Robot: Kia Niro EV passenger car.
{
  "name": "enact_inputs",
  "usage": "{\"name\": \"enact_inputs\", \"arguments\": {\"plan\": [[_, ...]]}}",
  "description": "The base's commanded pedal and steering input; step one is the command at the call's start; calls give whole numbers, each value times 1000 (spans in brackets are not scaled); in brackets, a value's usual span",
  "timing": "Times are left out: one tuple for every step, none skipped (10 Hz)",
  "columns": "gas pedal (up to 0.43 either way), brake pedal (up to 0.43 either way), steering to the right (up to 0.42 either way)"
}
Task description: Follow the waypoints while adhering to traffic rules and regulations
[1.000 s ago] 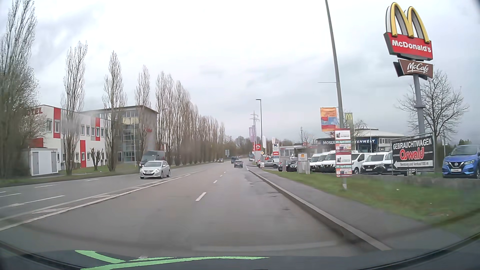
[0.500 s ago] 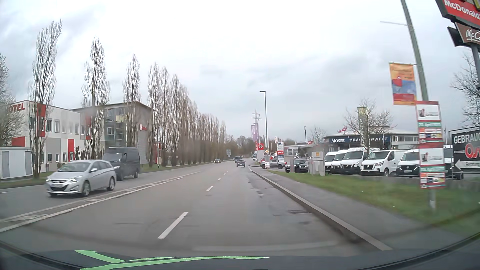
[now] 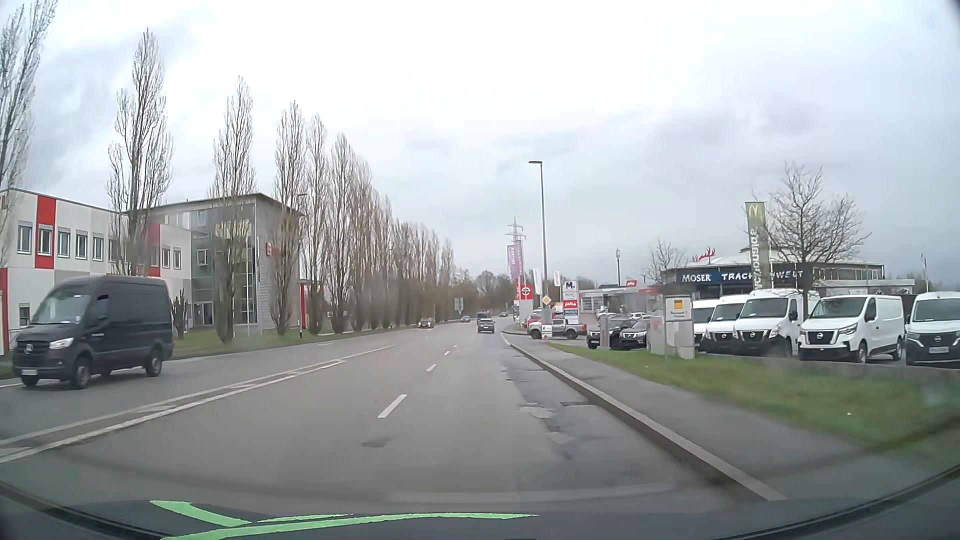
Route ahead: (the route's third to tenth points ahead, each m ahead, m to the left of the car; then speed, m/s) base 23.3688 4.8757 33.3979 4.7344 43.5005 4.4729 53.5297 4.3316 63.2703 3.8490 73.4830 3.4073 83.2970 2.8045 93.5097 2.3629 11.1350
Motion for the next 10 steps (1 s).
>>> {"name": "enact_inputs", "arguments": {"plan": [[98,0,-2],[98,0,-3],[110,0,-2],[110,0,-2],[110,0,-2],[110,0,-2],[118,0,-3],[118,0,-4],[118,0,-4],[118,0,-5]]}}
